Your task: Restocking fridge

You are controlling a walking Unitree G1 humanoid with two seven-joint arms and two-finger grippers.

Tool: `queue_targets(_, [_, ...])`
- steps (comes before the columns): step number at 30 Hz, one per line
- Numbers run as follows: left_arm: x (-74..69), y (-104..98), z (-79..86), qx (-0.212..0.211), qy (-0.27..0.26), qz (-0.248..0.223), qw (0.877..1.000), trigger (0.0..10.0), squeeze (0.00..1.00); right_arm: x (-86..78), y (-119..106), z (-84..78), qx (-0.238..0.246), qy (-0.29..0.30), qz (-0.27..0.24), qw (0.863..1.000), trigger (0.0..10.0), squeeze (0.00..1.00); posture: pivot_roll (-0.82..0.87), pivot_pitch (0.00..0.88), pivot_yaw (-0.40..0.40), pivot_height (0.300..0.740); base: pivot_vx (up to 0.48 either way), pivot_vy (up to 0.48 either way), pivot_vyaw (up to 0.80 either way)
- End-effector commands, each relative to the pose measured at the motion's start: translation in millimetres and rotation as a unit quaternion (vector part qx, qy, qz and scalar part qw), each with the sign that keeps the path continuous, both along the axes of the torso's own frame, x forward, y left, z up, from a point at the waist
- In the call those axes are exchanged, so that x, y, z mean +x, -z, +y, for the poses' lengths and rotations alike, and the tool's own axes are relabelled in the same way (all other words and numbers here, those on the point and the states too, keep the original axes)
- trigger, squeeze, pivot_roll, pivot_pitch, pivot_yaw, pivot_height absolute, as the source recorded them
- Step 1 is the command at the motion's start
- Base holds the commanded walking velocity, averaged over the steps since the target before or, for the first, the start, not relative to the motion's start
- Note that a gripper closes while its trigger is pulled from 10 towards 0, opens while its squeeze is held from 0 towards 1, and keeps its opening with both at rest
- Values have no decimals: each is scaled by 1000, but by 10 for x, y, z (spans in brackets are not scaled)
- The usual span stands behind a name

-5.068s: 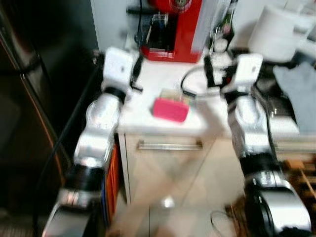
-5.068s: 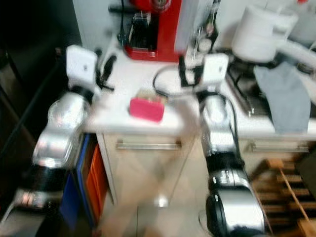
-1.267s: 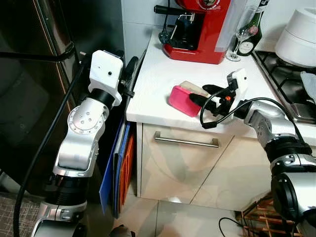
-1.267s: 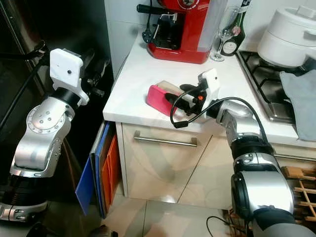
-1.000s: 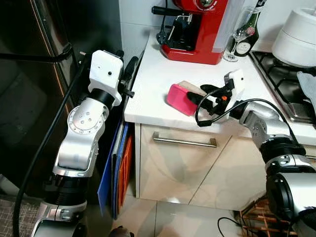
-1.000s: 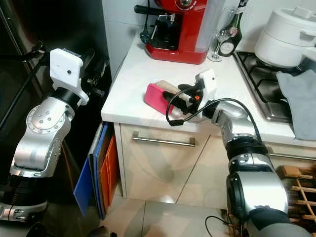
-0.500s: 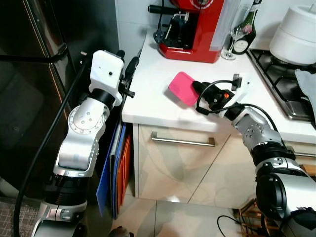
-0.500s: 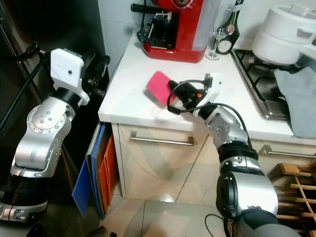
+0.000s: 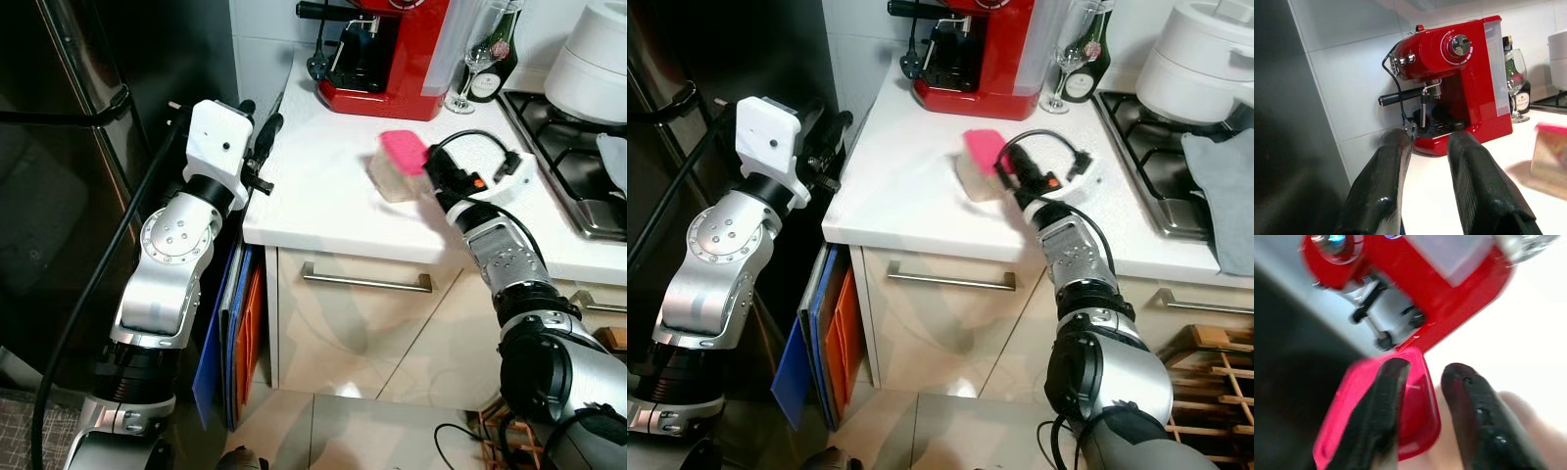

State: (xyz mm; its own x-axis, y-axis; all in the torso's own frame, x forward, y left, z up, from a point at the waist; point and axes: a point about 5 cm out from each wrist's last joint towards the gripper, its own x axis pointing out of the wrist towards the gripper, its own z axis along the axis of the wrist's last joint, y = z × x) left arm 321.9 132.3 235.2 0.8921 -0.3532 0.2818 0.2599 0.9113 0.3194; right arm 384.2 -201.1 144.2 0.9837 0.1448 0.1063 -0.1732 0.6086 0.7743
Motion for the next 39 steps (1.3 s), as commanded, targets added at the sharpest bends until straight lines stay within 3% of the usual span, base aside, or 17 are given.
queue_targets(1, [17, -66, -36, 2, 7, -10, 1000, 10000, 0, -43, 156, 31, 4, 3, 37, 999, 0, 0, 141, 0, -13, 740, 0, 0, 0])
queue_targets(6, [12, -58, -35, 1, 6, -10, 1000, 10000, 0, -10, 67, 77, -43, -4, 16, 999, 0, 0, 140, 0, -16, 740, 0, 0, 0])
queue_targets(7, [9, -55, -35, 1, 6, -9, 1000, 10000, 0, 16, -20, 131, -90, -8, -6, 996, 1451, 0, 140, 0, -19, 740, 0, 0, 0])
queue_targets(8, [9, -53, -33, 0, 5, -9, 1000, 10000, 0, 35, -128, 208, -156, -9, -36, 987, 10000, 0, 137, 0, -23, 740, 0, 0, 0])
queue_targets(11, [12, -52, -32, -2, 3, -9, 1000, 10000, 0, 25, -342, 396, -236, -13, -106, 966, 10000, 0, 133, 0, -25, 740, 0, 0, 0])
queue_targets(20, [15, -43, -55, -6, 7, -8, 1000, 10000, 0, 11, -505, 429, -233, 2, -137, 963, 10000, 0, 121, 0, -21, 740, 0, 0, 0])
queue_targets(27, [23, -55, -43, -4, 4, -11, 1000, 10000, 0, 29, -544, 328, -280, 54, -128, 950, 10000, 0, 136, 0, -25, 740, 0, 0, 0])
queue_targets(28, [21, -53, -45, 6, 2, -16, 1000, 10000, 0, 23, -553, 250, -301, 91, -120, 942, 10000, 1000, 140, 0, -26, 740, 0, 0, 0])
queue_targets(31, [28, -20, -70, 33, -2, -23, 999, 10000, 0, -40, -576, 101, -375, 172, -116, 903, 10000, 1000, 138, 0, -21, 740, 0, 0, 0])
queue_targets(35, [61, 31, -94, 39, -2, -12, 999, 10000, 0, -116, -517, 108, -409, 195, -115, 884, 10000, 1000, 126, 0, -18, 740, 0, 0, 0])
queue_targets(36, [108, 76, -93, 26, -3, 3, 1000, 10000, 0, -204, -436, 182, -427, 199, -120, 874, 10000, 1000, 108, 0, -8, 740, 0, 0, 0])
queue_targets(39, [182, 134, -122, 3, -5, 21, 1000, 10000, 0, -331, -350, 266, -444, 207, -133, 862, 10000, 1000, 81, 0, 0, 740, 0, 0, 0])
